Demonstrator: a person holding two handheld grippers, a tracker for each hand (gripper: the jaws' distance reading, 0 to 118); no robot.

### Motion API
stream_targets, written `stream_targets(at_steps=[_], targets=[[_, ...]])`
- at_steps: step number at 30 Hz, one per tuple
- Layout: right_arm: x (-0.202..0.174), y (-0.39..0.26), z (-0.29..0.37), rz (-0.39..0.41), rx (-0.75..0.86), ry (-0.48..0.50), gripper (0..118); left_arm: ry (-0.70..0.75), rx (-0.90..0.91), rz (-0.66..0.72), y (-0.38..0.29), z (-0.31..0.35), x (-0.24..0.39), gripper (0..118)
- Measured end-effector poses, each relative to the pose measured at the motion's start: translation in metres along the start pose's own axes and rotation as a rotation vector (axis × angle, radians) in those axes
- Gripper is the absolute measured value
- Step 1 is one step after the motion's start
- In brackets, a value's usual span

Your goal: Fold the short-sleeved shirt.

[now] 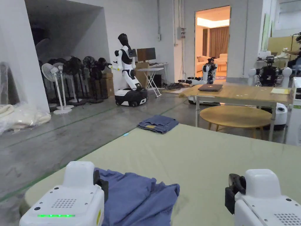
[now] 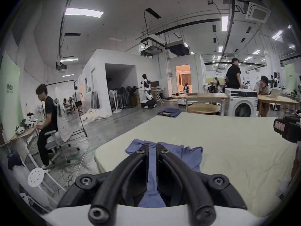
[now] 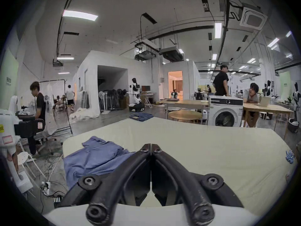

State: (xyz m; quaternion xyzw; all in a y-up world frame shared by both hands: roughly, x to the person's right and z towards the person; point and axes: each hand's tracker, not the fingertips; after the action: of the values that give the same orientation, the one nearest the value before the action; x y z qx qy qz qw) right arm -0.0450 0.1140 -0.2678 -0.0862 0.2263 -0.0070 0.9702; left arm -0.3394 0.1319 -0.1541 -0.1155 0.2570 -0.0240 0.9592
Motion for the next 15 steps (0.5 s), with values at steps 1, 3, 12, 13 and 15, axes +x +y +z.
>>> stream_targets(at_steps=[1,3,12,13,15], targets=[[0.000,-0.001,-0.004,0.001,-0.003,0.001,0,0.003,-0.006,-0.001,-0.002,-0.003,-0.002,4],[-0.003,-0.004,-0.009,0.002,-0.011,0.006,0,0.003,-0.018,-0.005,-0.004,-0.014,-0.002,4],[-0.006,-0.032,-0.036,0.011,-0.086,0.011,0,-0.053,-0.220,-0.016,-0.045,-0.112,0.006,4],[-0.006,-0.038,-0.039,0.015,-0.103,0.012,0,-0.077,-0.266,-0.003,-0.052,-0.128,0.007,4],[-0.005,-0.048,-0.046,0.015,-0.131,0.010,0,-0.142,-0.376,0.023,-0.069,-0.161,0.011,4]])
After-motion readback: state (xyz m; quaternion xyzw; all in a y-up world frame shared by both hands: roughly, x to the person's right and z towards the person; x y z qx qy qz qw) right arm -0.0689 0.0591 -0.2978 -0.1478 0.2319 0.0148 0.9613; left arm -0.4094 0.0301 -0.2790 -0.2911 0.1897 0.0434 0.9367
